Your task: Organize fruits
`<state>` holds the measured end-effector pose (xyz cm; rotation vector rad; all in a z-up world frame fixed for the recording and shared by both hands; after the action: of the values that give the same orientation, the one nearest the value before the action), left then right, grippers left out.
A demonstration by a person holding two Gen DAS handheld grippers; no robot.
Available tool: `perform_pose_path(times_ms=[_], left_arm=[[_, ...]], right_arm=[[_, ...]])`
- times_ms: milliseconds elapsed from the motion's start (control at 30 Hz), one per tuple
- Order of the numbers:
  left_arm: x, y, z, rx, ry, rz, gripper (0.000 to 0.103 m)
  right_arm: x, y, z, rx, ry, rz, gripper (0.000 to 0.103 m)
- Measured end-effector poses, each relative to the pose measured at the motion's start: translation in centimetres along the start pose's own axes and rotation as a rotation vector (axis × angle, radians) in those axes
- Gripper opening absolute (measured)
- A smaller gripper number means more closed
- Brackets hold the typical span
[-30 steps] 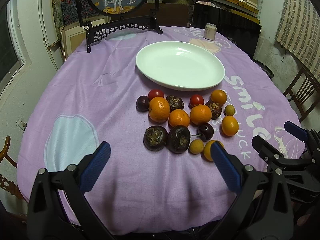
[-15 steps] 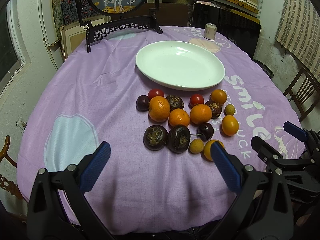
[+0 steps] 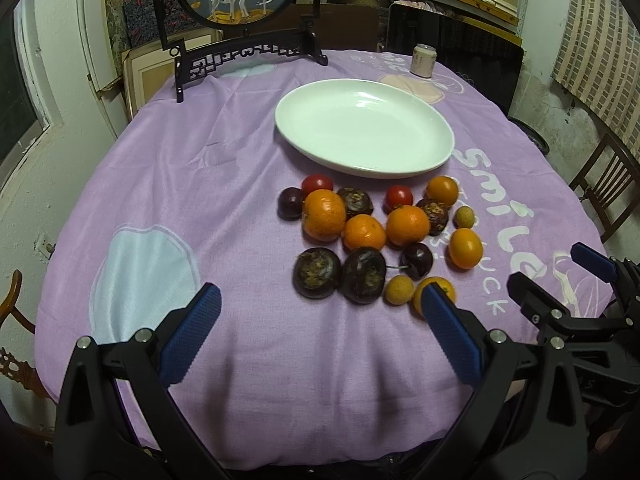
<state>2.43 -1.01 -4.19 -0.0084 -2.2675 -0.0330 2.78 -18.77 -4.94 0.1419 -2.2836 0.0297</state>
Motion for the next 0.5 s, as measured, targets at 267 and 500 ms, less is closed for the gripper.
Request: perform_pose_path(times_ms=[267, 500], left_arm=[[-1.7, 4.9, 3.0, 0.085, 0.051, -0.081, 0.101], [-2.2, 6.8, 4.2, 0.137, 0.089, -0.074, 0.101]], right_arm=[[-1.7, 2.5, 2.1, 0.042, 0.08, -0.342, 0.094], [-6.0, 4.9, 2.4, 0.09, 0.141, -0.342, 0.057]])
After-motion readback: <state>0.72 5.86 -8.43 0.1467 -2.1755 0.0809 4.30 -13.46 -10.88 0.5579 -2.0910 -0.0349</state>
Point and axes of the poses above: each gripper's, at about its wrist camera, not at the fingertips, and x roughly against the way its jaws point, y to its left, z to its underside, the point moved 4 cm from there along -x, roughly the way its jaws point, and after that the axes turned 2 degrees about -x, right-handed, at the moved point
